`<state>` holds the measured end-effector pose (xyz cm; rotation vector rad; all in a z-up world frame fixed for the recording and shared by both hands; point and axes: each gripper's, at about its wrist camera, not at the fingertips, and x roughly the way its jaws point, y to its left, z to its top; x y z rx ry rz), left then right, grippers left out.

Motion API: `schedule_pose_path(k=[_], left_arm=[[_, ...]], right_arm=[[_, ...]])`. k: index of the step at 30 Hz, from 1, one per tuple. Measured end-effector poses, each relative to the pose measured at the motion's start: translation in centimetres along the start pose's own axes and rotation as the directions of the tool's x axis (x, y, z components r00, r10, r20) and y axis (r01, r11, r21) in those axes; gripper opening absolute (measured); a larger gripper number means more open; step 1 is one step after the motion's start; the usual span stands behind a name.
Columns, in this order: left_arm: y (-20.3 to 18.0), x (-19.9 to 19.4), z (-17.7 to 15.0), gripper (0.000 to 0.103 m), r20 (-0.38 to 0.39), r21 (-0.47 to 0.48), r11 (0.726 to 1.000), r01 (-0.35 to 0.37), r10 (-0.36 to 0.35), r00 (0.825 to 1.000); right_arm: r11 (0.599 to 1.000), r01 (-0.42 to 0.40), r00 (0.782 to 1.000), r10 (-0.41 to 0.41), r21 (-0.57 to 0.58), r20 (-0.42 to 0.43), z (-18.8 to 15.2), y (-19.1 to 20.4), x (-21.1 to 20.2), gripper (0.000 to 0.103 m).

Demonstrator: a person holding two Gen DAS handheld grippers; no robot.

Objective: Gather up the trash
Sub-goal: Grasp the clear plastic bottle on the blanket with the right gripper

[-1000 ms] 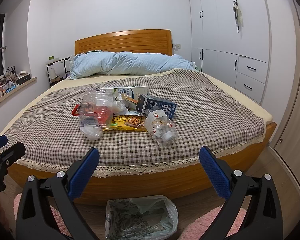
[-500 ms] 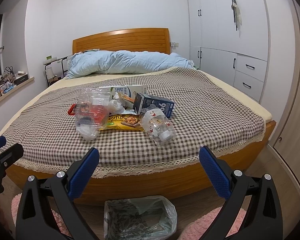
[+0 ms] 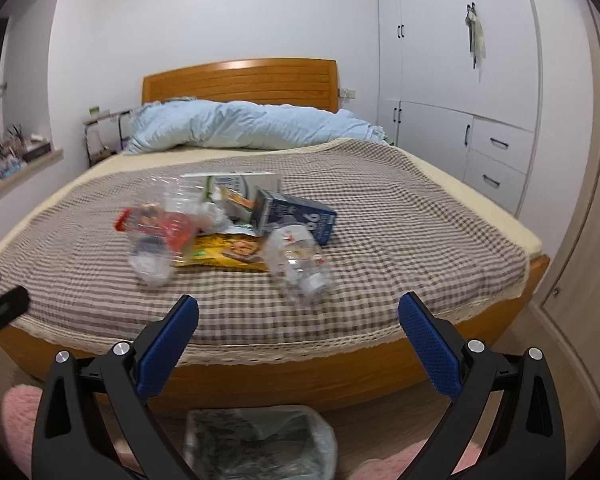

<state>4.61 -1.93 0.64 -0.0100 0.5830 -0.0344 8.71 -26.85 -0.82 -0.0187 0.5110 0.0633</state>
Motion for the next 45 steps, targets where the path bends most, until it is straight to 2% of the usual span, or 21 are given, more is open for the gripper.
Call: schedule_pose_path(k=[13, 23, 25, 29, 30, 32, 37, 41, 45], left_arm=[[1.1, 2.4, -0.3, 0.096, -0.041, -0.036, 0.999, 0.002, -0.004, 0.999], [2.1, 3.1, -0.5, 0.096, -0.050, -0.054, 0.999, -0.004, 0.001, 0.999], [2.2, 3.2, -0.4, 0.096, -0.052, -0.057, 0.998, -0.006, 0.003, 0.999], [2.4, 3.2, -0.3, 0.096, -0.048, -0.057, 0.998, -0.015, 0.012, 0.999], [2.4, 3.1, -0.3, 0.096, -0.049, -0.057, 0.998, -0.016, 0.013, 0.999], [2.3, 3.1, -0.1, 0.096, -0.049, -0.053, 0.998, -0.021, 0.018, 0.999], [1.5, 3.3, 0.0, 0.096, -0.052, -0.043, 0.999, -0.010, 0.008, 0.999], [0.5, 3.4, 0.2, 0.096, -0.057, -0.020, 1.000, -0.002, 0.000, 0.998], [-0.3, 3.2, 0.3, 0.096, -0.052, -0.012, 1.000, 0.010, -0.011, 0.999]], right_arm=[[0.995, -0.025, 0.995, 0.015, -0.099, -0.102, 1.8, -1.1, 5.3, 0.097], [0.980, 0.004, 0.973, -0.050, -0.199, -0.227, -0.3, -1.5, 15.5, 0.097], [0.983, -0.030, 0.963, -0.020, -0.180, -0.268, -0.8, -1.9, 17.8, 0.097], [0.987, -0.158, 0.946, 0.144, -0.024, -0.292, -0.8, -3.5, 19.6, 0.096], [0.981, -0.194, 0.941, 0.188, 0.005, -0.281, -0.6, -3.8, 19.4, 0.090], [0.973, -0.227, 0.936, 0.227, 0.031, -0.268, -0.1, -4.3, 18.7, 0.061], [0.973, -0.230, 0.933, 0.227, 0.022, -0.280, 0.8, -4.7, 16.8, 0.060], [0.969, -0.239, 0.912, 0.247, 0.067, -0.327, 2.5, -5.6, 16.3, 0.060], [0.988, -0.156, 0.911, 0.150, 0.017, -0.385, 3.7, -6.2, 18.1, 0.061]])
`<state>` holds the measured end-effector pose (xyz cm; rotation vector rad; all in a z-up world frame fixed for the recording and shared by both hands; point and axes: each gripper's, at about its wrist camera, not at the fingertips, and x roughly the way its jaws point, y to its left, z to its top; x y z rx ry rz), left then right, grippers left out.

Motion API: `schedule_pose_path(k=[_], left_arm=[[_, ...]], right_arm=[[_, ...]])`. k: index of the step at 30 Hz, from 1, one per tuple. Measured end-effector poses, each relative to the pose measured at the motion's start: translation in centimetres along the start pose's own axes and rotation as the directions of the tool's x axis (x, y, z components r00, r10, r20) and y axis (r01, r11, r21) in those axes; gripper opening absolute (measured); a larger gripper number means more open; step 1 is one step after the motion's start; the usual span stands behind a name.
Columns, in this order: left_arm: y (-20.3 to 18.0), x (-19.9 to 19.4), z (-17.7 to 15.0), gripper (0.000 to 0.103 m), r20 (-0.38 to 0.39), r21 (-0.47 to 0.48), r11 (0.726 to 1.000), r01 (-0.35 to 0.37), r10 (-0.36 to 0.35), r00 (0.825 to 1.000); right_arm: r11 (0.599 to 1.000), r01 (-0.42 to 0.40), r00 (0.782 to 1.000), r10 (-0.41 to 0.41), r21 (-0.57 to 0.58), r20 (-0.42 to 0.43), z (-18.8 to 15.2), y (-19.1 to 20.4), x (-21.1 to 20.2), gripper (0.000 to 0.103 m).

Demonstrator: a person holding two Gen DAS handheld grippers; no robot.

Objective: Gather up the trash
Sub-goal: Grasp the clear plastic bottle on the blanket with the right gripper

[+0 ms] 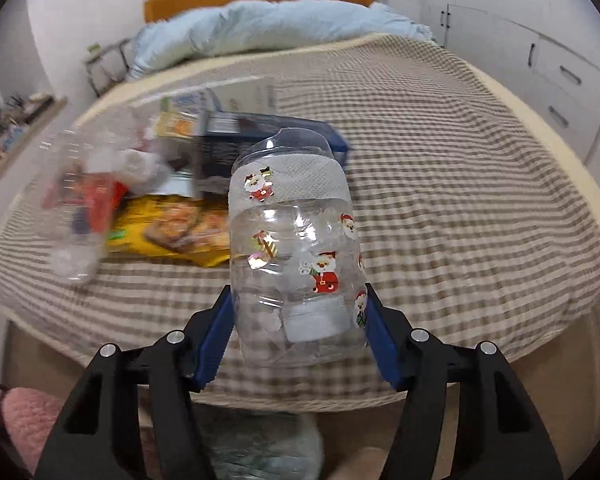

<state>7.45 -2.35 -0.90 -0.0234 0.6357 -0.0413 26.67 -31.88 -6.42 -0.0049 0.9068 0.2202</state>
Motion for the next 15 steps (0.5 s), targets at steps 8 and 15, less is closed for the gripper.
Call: schedule_pose_path(k=[8, 15], left_arm=[[-0.8, 0.0, 0.0, 0.096, -0.011, 0.021, 1.000, -0.010, 0.010, 1.000], [-1.5, 0.0, 0.1, 0.096, -0.017, 0.024, 1.000, 0.006, -0.005, 1.000]], right_arm=[[0.994, -0.065, 0.998, 0.065, 0.090, 0.003, -3.9, -2.4, 3.1, 0.070], [0.981, -0.106, 0.992, 0.094, 0.162, 0.081, -5.3, -3.8, 1.4, 0.073]])
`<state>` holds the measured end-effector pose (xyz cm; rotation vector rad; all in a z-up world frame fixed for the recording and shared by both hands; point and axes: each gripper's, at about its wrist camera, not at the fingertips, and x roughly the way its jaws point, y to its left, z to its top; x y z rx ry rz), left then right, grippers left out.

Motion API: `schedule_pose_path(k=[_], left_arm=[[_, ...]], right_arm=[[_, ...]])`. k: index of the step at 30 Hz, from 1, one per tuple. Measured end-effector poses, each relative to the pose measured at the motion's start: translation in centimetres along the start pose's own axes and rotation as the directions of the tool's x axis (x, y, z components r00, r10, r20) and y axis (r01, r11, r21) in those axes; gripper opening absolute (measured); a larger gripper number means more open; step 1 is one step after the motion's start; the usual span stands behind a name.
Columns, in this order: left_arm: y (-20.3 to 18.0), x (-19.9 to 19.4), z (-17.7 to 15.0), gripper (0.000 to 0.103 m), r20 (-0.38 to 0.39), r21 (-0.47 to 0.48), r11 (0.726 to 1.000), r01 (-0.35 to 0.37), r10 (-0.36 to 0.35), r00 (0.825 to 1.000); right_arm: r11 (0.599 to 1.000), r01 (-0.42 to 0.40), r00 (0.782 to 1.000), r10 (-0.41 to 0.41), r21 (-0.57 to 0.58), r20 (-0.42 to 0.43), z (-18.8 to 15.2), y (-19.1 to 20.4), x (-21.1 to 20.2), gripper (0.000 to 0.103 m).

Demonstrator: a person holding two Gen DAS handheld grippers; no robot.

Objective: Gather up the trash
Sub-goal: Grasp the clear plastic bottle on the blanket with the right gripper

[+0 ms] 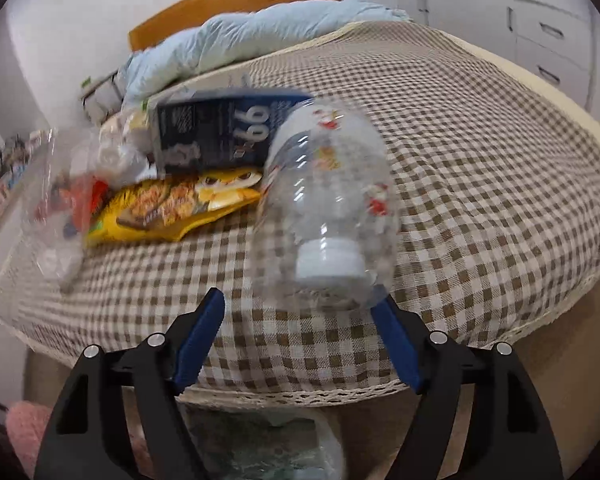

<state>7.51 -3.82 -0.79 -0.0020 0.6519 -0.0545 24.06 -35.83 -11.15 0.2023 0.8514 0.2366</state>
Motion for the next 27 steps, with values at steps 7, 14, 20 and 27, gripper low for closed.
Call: schedule_pose_path(k=[7, 14, 20, 27], left_arm=[[-0.7, -0.2, -0.2, 0.096, 0.000, 0.022, 1.000, -0.003, 0.003, 1.000], [-0.9, -0.6, -0.1, 0.096, 0.003, 0.033, 0.999, -0.013, 0.013, 1.000], [-1.3, -0.5, 0.0, 0.096, 0.002, 0.046, 0.999, -0.015, 0.015, 1.000], [-1.5, -0.4, 0.4, 0.096, 0.011, 0.049, 0.999, -0.018, 0.017, 1.000]], right_arm=[[0.988, -0.056, 0.998, 0.050, 0.146, 0.042, -0.1, -2.3, -1.6, 0.057], [0.992, -0.032, 0.996, 0.022, 0.126, 0.081, 0.6, -2.0, -4.3, 0.056], [0.998, -0.006, 1.000, 0.008, 0.062, -0.023, 3.9, -0.6, -5.0, 0.056], [0.952, 0.098, 0.978, -0.146, -0.288, -0.148, 6.4, 3.1, -5.6, 0.056]])
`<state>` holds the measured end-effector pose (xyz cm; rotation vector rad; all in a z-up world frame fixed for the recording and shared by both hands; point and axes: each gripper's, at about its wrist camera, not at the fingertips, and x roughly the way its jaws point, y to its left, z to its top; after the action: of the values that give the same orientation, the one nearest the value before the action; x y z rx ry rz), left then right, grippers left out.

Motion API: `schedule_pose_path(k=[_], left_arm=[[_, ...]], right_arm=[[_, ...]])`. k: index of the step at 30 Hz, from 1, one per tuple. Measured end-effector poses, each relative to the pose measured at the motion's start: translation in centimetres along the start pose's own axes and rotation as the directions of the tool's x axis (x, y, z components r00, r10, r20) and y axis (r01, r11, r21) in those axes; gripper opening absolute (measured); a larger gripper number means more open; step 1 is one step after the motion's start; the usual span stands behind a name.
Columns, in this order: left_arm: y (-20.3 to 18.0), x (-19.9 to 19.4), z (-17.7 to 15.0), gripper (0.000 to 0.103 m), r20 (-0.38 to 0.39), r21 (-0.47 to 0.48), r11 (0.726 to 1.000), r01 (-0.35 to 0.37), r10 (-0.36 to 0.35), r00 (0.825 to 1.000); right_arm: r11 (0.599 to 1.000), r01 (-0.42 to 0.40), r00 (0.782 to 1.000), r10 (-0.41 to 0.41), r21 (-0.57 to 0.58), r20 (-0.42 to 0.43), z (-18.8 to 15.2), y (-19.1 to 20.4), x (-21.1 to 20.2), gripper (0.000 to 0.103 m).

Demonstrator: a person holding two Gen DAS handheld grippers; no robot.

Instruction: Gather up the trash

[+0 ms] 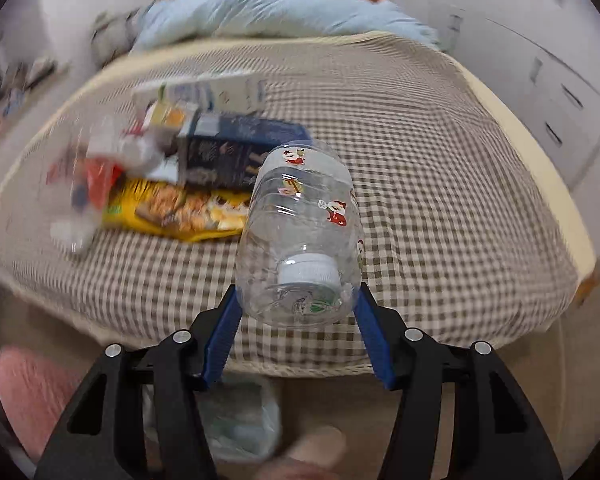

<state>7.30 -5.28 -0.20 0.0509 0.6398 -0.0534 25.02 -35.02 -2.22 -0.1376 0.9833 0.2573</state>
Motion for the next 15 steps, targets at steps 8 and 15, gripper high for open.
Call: schedule_pose_path(k=[8, 15], left_arm=[[0.1, 0.8, -0.1, 0.096, -0.001, -0.022, 0.999, 0.036, -0.036, 0.999], [1.3, 1.9, 0.6, 0.096, -0.001, -0.035, 0.999, 0.041, -0.041, 0.999]], right_arm=[[0.999, 0.038, 0.998, -0.038, -0.003, -0.048, 3.2, -0.9, -1.0, 0.056], [0.999, 0.010, 0.992, -0.014, -0.037, -0.122, 4.6, 0.1, -0.7, 0.056]])
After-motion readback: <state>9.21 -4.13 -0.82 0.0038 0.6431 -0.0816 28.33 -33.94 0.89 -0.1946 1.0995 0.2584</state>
